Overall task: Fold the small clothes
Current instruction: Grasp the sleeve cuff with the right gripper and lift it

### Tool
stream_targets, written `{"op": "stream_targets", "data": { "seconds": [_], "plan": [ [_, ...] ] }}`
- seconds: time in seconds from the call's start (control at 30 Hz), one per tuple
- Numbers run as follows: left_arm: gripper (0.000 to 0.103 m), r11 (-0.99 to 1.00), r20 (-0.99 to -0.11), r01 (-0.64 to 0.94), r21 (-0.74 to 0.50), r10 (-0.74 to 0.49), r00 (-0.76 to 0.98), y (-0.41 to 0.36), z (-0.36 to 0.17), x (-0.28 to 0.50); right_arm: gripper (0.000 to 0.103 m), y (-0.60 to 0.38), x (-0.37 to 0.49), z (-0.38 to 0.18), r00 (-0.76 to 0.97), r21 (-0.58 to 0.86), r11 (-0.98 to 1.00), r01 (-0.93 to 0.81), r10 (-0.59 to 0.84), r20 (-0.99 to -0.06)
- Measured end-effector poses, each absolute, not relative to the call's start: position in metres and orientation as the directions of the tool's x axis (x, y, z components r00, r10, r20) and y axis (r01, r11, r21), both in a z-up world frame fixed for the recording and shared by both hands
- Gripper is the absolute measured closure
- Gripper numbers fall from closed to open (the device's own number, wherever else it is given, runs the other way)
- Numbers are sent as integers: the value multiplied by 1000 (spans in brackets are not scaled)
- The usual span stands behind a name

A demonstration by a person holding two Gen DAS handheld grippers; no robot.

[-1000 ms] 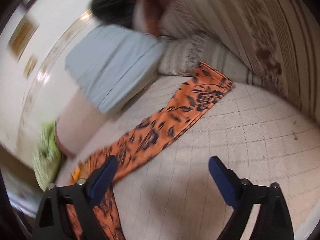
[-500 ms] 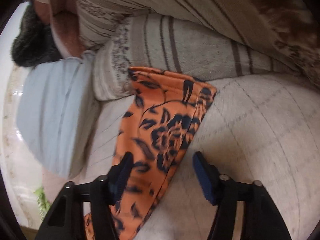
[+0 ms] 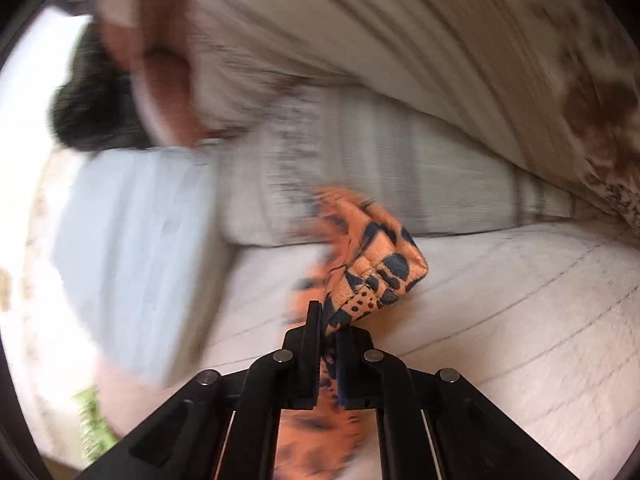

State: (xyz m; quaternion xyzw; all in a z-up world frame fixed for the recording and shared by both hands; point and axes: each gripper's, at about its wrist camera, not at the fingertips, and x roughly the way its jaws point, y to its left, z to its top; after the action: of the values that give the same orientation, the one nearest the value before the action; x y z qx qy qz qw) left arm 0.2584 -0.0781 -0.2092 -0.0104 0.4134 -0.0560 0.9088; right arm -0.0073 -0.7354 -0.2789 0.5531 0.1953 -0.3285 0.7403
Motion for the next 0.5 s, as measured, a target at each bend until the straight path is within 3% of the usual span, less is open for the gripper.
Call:
{"op": "stream_targets", "data": {
  "seconds": [0.23,0.5],
  "plan": [
    [0,1000,-693,-17,-26,-5,721,-36,-183,258,98,-650,44,-169,876,789,389,476,-133,-463],
    [0,983,-700,-184,-26,114,705,31,-179,274,98,-477,157,-119,901,815,528,236,196,-388]
  ]
}}
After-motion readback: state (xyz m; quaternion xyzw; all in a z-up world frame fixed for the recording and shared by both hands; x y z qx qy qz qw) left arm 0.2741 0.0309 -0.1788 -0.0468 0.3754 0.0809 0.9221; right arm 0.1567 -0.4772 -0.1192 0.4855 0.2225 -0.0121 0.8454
